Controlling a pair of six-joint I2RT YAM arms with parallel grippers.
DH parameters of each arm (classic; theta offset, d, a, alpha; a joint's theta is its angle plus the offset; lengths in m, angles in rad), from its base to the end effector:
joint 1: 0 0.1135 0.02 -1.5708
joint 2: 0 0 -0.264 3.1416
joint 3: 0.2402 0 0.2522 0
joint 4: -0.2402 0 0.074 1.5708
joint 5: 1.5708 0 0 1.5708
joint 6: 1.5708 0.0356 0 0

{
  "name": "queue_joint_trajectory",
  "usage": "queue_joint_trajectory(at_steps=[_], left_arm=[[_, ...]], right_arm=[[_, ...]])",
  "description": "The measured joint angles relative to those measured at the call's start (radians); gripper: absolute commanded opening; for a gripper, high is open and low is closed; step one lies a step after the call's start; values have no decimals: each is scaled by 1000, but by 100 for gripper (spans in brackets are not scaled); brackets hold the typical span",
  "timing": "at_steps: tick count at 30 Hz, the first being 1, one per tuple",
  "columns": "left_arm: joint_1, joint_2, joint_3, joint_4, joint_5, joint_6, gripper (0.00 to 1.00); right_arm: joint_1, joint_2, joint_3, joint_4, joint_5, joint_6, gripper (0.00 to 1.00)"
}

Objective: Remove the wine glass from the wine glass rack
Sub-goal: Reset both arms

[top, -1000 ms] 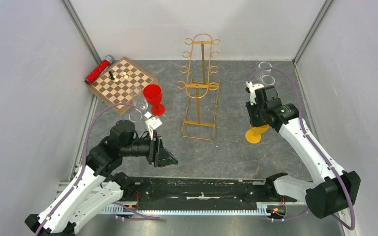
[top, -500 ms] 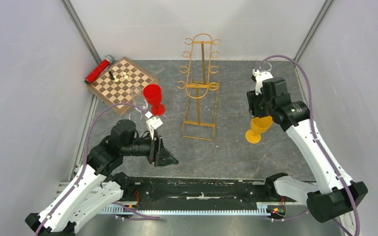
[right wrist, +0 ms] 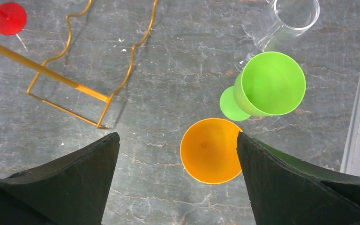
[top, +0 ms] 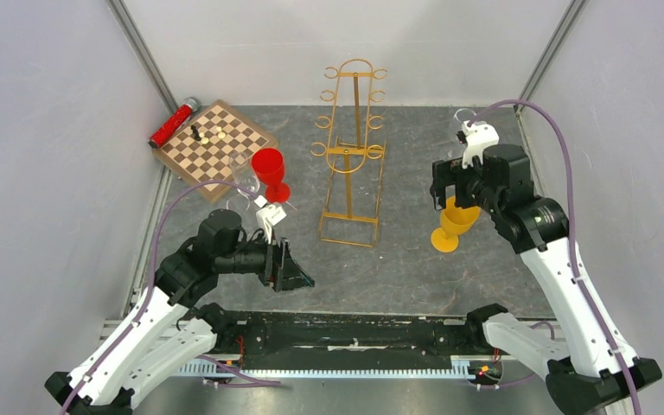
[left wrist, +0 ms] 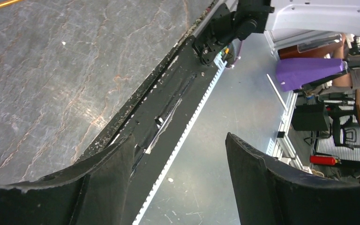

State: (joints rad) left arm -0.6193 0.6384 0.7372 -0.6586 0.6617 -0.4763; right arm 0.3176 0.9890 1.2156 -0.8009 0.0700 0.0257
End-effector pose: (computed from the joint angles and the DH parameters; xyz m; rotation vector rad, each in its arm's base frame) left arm 0.0951 -0.0946 0.3005 0.5903 2.2247 -1.3148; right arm 0.1833 0.0576 0.3881 -0.2716 2.1289 0.1254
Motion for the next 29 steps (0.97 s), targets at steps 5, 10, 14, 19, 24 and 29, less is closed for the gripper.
queue_joint_trajectory(at_steps=[5, 10, 14, 19, 24, 29], left_arm=[[0, 16, 0, -16, -53, 0, 79], [0, 18, 2, -33, -106, 0, 77], [0, 27, 18, -63, -152, 0, 76], [0, 26, 59, -80, -221, -2, 76], [0, 6, 93, -87, -276, -3, 76], [0, 3, 130, -96, -315, -3, 76]], right_arm=[[0, -68, -45, 22, -35, 12, 98], [0, -92, -58, 43, -53, 48, 98], [0, -125, -93, 62, -54, 91, 98], [6, -147, -97, 71, -27, 117, 98], [14, -151, -97, 86, -17, 128, 98], [14, -165, -103, 97, -13, 131, 98]])
